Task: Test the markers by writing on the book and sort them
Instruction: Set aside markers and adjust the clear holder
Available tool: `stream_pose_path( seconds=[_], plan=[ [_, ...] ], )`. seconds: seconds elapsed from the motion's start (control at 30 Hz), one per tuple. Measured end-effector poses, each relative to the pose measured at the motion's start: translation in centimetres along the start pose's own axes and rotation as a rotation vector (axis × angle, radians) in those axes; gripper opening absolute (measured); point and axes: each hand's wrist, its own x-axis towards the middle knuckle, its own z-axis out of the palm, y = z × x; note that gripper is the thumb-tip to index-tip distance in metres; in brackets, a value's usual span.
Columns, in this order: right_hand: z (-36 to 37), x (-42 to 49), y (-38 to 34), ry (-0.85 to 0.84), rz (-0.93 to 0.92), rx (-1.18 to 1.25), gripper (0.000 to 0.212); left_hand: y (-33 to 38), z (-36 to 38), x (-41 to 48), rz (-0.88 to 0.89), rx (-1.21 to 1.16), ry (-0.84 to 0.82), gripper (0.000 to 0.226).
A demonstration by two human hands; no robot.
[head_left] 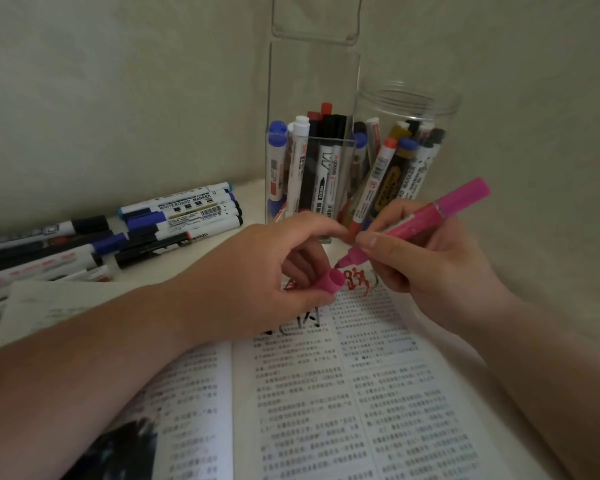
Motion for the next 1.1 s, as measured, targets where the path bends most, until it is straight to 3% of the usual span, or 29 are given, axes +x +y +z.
stream_pose_path(
  seconds=[0.17,0.37,0.53,0.73,1.1],
  plan=[
    [-0.1,-0.2,-0.3,-0.036,-0.03,0.042,0.017,0.2,0.1,0.0,-0.02,-0.023,-0.004,0.06],
    [0.6,-0.3,-0.2,-0.121,0.061,-0.416,0.036,0.4,0.0,0.0,-0.054,-0.025,0.002,0.062],
    [1.4,-0.4,-0.9,-0.063,0.029,-0.459,0.04,0.4,-0.1,0.1,-0.08,-0.01,0.026,0.066],
    [2.3,-0.4,-1.6,-0.072,0.043,-0.585,0.024,0.3,-0.2,0.1,-0.07,0.014,0.04,0.072],
    [3.3,0.3,-1.1,-0.153,0.016,-0.641,0.019,-0.1,-1.0,-0.1,-0.135,-0.031,0.056,0.076]
  ],
)
